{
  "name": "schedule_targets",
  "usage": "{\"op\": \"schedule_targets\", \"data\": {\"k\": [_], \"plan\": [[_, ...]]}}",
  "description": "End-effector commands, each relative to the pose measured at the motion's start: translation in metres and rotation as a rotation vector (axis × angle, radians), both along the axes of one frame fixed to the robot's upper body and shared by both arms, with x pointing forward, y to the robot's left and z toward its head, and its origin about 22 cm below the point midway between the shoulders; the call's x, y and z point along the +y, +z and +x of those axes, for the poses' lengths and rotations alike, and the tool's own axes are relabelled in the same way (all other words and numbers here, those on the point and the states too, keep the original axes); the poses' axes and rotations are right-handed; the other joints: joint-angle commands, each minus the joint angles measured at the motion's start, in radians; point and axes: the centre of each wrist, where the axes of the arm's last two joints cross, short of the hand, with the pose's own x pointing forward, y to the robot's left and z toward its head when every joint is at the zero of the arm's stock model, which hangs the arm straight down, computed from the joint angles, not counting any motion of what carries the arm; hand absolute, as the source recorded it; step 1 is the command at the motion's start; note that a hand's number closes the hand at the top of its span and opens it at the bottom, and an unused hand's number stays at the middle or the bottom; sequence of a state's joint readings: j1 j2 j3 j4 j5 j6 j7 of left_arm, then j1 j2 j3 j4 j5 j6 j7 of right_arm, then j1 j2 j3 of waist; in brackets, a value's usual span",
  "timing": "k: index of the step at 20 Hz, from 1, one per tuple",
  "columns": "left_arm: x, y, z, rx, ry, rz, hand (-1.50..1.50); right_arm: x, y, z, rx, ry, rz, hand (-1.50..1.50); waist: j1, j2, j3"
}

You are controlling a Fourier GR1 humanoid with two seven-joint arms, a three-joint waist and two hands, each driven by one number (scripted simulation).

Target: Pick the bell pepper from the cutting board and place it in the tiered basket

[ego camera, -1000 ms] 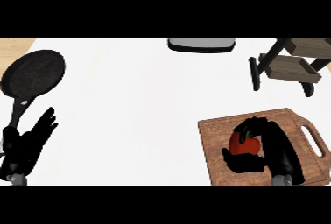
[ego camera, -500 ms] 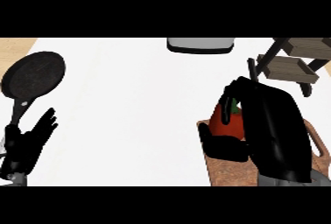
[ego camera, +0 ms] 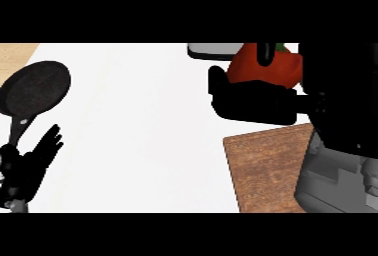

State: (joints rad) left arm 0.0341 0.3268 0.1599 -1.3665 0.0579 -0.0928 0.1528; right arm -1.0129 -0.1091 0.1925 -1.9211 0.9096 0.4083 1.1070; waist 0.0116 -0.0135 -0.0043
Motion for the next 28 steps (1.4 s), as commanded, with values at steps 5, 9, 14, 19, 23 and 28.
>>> {"op": "schedule_targets", "data": {"k": [5, 9, 14, 19, 23, 28], "plan": [[0.002, -0.006, -0.003, 0.009, 0.002, -0.006, 0.0, -0.022, 0.094, 0.046, 0.035, -0.166, 0.081, 1.5, 0.005, 0.014, 0.002], [0.01, -0.006, 0.005, -0.007, -0.013, 0.001, 0.0, -0.041, 0.086, 0.082, 0.023, -0.193, 0.04, 1.5, 0.0, 0.019, 0.003], [-0.005, -0.003, 0.0, -0.006, -0.009, 0.014, 0.0, -0.081, 0.09, 0.126, -0.008, -0.221, -0.022, 1.5, 0.014, 0.022, 0.003], [-0.006, 0.002, 0.012, -0.019, -0.025, -0.006, 0.0, -0.101, 0.071, 0.154, -0.055, -0.132, 0.253, 1.5, 0.025, 0.031, 0.004], [-0.016, -0.007, 0.001, -0.032, -0.02, -0.015, 0.0, -0.129, 0.089, 0.166, -0.067, -0.116, 0.257, 1.5, 0.02, 0.023, 0.004], [-0.014, -0.012, 0.002, -0.002, -0.047, -0.005, 0.0, -0.165, 0.084, 0.184, -0.064, -0.119, 0.247, 1.5, 0.025, 0.027, 0.004]]}}
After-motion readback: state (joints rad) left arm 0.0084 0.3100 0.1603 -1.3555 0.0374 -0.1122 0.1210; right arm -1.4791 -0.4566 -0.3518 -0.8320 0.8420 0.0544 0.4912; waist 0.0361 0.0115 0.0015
